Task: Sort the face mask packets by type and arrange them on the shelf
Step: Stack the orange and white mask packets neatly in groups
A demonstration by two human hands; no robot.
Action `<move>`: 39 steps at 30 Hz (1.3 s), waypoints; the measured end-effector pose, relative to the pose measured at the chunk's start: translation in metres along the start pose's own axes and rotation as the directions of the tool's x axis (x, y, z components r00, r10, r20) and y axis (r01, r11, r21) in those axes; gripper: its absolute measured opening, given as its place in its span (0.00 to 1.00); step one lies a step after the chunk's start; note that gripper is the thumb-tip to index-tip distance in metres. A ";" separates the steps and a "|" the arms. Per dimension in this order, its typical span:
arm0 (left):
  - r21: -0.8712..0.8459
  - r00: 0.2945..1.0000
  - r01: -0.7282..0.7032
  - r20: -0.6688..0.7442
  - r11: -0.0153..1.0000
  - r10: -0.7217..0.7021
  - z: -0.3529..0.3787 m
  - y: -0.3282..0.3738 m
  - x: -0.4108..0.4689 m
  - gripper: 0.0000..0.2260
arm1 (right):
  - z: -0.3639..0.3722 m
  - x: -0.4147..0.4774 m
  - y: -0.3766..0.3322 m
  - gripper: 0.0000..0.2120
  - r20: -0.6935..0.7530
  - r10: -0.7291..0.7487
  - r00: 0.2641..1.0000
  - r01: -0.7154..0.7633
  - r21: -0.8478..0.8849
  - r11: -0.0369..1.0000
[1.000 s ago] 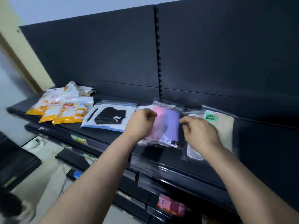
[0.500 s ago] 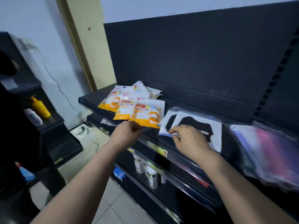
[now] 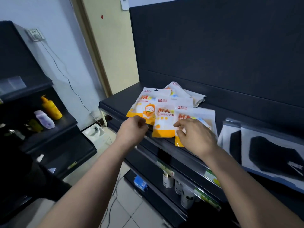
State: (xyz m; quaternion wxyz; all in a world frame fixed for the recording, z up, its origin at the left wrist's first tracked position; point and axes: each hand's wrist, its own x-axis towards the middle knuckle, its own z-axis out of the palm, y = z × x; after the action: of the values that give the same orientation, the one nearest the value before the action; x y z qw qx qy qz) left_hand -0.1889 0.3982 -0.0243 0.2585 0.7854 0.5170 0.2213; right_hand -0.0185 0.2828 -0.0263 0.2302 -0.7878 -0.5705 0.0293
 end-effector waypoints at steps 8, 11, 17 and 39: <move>0.059 0.997 -0.040 0.063 0.997 0.036 -0.005 -0.012 0.113 0.16 | 0.043 0.103 -0.017 0.13 -0.033 -0.006 0.999 0.006 -0.007 1.000; 0.068 0.996 -0.053 0.077 0.996 0.048 -0.015 -0.013 0.156 0.14 | 0.051 0.137 -0.024 0.14 -0.022 -0.007 1.000 0.007 0.012 1.000; 0.126 0.986 -0.100 0.145 0.987 0.082 -0.017 -0.012 0.221 0.15 | 0.058 0.172 -0.025 0.16 -0.042 -0.015 0.999 0.012 -0.066 0.998; 0.173 0.911 -0.357 0.282 0.918 0.301 -0.036 -0.086 0.411 0.07 | 0.127 0.273 -0.092 0.27 -0.035 0.479 0.877 -0.471 -0.254 0.845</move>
State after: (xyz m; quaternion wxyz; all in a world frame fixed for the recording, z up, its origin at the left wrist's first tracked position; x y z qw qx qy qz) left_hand -0.1203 0.8142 -0.0181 0.1911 0.9070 0.3610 0.1027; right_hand -0.0439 0.5965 -0.0444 0.1041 -0.9267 -0.3603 0.0235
